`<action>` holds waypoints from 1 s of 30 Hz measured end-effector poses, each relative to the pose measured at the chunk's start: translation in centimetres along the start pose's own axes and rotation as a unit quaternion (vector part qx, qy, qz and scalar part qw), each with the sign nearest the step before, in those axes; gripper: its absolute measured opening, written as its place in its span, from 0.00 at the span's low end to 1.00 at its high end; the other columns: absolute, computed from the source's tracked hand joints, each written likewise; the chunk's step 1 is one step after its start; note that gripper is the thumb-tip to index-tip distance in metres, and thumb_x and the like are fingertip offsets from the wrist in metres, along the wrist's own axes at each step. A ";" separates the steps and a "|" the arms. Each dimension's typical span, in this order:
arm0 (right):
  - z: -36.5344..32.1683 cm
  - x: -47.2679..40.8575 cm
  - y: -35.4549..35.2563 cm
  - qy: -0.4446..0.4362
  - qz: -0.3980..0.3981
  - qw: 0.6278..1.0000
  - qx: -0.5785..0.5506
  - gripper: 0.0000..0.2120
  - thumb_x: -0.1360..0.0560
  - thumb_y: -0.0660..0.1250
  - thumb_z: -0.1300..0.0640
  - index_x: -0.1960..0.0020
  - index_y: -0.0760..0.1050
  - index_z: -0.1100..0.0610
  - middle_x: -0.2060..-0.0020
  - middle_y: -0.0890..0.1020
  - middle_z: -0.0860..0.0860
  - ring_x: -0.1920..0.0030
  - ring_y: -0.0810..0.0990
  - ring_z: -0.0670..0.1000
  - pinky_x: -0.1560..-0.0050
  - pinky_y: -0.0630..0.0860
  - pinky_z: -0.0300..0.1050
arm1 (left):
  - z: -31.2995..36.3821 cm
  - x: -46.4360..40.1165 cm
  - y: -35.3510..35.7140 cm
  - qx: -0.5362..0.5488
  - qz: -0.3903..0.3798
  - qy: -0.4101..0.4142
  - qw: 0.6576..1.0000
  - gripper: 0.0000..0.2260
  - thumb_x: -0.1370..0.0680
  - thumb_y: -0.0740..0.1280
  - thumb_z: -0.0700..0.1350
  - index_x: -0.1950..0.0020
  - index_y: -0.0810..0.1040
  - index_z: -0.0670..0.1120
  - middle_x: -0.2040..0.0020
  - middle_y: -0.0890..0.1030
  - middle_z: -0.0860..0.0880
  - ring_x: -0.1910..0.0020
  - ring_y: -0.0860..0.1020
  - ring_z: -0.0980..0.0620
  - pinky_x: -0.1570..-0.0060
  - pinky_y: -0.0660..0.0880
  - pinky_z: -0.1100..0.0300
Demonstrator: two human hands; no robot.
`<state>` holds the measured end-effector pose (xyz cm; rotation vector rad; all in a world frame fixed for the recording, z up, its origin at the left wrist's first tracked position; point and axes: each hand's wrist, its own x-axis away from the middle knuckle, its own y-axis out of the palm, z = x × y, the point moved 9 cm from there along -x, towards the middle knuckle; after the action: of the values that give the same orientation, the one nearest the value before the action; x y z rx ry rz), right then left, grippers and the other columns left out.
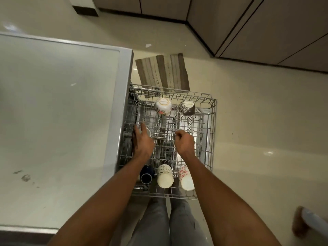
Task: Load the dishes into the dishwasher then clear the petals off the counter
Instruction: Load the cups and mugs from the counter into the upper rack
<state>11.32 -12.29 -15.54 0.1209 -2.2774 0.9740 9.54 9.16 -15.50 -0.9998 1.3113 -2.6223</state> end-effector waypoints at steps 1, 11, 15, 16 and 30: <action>-0.4 0.7 -0.5 0.000 -0.005 1.000 -0.005 0.14 0.18 0.62 0.63 0.36 0.81 0.56 0.48 0.86 0.54 0.55 0.83 0.51 0.54 0.81 0.43 | 0.7 0.9 -0.6 0.000 -0.003 0.003 1.000 0.36 0.24 0.68 0.36 0.20 0.56 0.47 0.20 0.50 0.43 0.25 0.64 0.37 0.30 0.71 0.43; -1.2 8.5 -7.8 -0.030 0.025 0.999 -0.002 0.13 0.21 0.63 0.65 0.42 0.84 0.58 0.49 0.87 0.55 0.56 0.81 0.50 0.62 0.71 0.33 | 5.2 10.4 -5.9 -0.023 0.055 0.070 0.996 0.23 0.20 0.64 0.41 0.26 0.65 0.36 0.31 0.70 0.38 0.34 0.71 0.44 0.31 0.71 0.51; -0.4 11.7 -9.3 -0.047 0.024 0.999 0.002 0.12 0.21 0.64 0.65 0.44 0.85 0.60 0.47 0.87 0.56 0.46 0.84 0.56 0.47 0.76 0.42 | 5.9 13.4 -7.2 -0.006 0.060 0.071 0.996 0.23 0.20 0.65 0.41 0.26 0.66 0.37 0.31 0.71 0.38 0.34 0.72 0.44 0.32 0.72 0.50; -0.1 12.4 -9.4 -0.049 0.018 0.999 0.003 0.12 0.21 0.64 0.66 0.46 0.85 0.61 0.49 0.87 0.56 0.47 0.84 0.56 0.46 0.76 0.43 | 6.0 14.1 -7.5 0.005 0.065 0.070 0.995 0.22 0.20 0.66 0.41 0.27 0.67 0.37 0.31 0.71 0.39 0.35 0.72 0.44 0.33 0.72 0.50; -0.5 21.5 -12.5 -0.221 -0.034 0.967 0.120 0.13 0.21 0.62 0.64 0.47 0.85 0.60 0.51 0.87 0.57 0.51 0.84 0.57 0.48 0.81 0.49 | 7.5 26.8 -7.2 0.047 0.136 0.066 0.987 0.09 0.20 0.63 0.41 0.44 0.77 0.36 0.45 0.77 0.40 0.56 0.72 0.49 0.55 0.71 0.57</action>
<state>-1.30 -17.49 5.21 0.5660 -2.5166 1.2845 -5.77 0.20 7.14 -0.5954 1.2351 -2.5463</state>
